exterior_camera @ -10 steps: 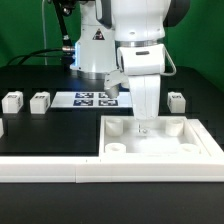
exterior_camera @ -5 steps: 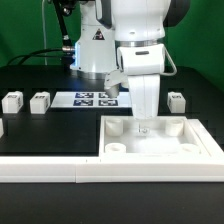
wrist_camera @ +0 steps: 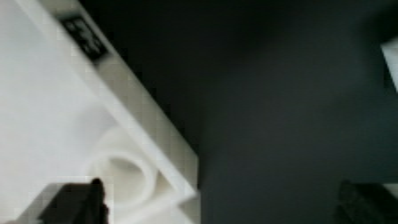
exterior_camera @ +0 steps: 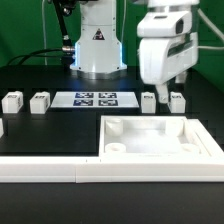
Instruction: Assemble square table
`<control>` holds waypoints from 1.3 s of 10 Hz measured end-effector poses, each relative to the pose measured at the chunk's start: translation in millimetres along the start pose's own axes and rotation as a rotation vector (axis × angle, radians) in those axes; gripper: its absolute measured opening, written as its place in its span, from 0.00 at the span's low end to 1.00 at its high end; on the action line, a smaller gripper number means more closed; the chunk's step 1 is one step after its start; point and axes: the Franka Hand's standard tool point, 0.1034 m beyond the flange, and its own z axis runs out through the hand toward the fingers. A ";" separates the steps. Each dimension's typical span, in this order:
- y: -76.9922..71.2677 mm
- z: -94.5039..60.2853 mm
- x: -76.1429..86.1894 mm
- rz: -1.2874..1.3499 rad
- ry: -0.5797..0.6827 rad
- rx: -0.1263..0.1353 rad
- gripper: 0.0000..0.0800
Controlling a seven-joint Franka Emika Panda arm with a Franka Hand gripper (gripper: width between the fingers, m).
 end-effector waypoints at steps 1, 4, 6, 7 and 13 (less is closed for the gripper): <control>-0.3 0.8 -0.4 0.064 -0.001 0.002 0.81; -9.2 1.7 1.4 0.340 -0.010 0.012 0.81; -44.6 6.7 4.5 0.568 -0.086 0.032 0.81; -52.5 13.4 2.9 0.666 -0.103 0.045 0.81; -69.2 19.6 -18.3 0.747 -0.326 0.081 0.81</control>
Offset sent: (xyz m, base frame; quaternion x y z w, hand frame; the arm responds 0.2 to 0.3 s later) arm 0.0000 0.0000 0.0000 0.0000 0.0000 0.1938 0.9810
